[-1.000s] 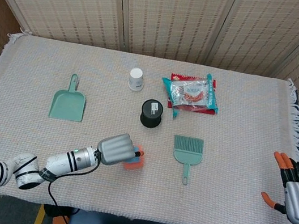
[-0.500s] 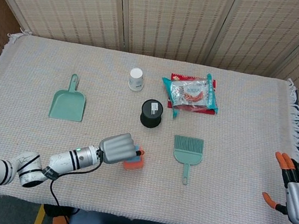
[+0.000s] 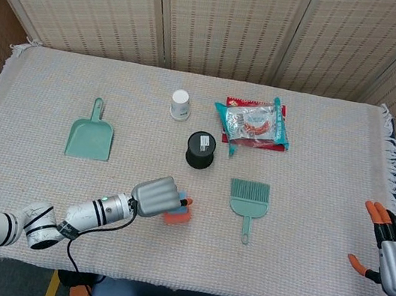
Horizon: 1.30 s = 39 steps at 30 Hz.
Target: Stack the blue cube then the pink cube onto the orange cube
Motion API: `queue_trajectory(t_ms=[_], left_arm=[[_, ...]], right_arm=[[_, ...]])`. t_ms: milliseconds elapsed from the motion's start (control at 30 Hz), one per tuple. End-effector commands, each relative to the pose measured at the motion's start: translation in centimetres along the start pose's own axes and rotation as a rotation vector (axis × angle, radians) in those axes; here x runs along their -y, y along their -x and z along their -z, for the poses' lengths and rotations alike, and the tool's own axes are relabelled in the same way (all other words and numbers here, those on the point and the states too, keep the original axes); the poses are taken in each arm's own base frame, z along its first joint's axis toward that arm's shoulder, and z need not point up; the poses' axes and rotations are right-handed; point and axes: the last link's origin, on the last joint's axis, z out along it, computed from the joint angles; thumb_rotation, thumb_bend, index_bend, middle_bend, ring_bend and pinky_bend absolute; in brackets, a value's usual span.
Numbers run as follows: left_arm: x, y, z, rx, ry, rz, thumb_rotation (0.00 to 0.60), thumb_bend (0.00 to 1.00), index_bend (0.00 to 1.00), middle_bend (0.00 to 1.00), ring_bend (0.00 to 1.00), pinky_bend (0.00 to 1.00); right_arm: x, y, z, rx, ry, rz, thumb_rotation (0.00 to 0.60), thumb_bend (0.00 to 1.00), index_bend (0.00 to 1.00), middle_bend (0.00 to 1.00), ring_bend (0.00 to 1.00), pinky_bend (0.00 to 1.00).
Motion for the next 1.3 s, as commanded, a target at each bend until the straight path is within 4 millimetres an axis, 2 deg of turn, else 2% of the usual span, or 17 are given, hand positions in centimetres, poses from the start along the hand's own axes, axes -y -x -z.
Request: queue_trajectory(t_ms=[33,633,933,1133,1300], left_arm=[[0.0,-0.1,0.0,0.000,0.000,0.001,0.600,0.42,0.22,1.00,1.00,1.00],[-0.1,-1.2,0.6,-0.026,-0.019,-0.009,0.600,0.40,0.13,1.00,1.00,1.00],[0.7,-1.0,2.2,-0.003,-0.059,-0.004,0.600,0.40,0.13,1.00,1.00,1.00],[1.0,-0.5,5.2,-0.004,-0.079,0.001,0.600,0.40,0.13,1.00,1.00,1.00],[1.1,1.0,10.8,-0.019,-0.137,0.090,0.600,0.40,0.15,1.00,1.00,1.00]], right_arm=[[0.0,0.0,0.0,0.004,-0.002,0.001,0.600,0.09,0.00,0.00,0.00,0.00],[0.0,0.0,0.1,-0.003,0.001,0.007,0.600,0.09,0.00,0.00,0.00,0.00],[0.1,0.1,0.1,-0.001,0.000,0.012,0.600,0.09,0.00,0.00,0.00,0.00],[0.3,0.3,0.0,0.007,0.001,0.018,0.600,0.09,0.00,0.00,0.00,0.00],[0.2,0.2,0.1,0.003,0.003,0.016,0.600,0.09,0.00,0.00,0.00,0.00]])
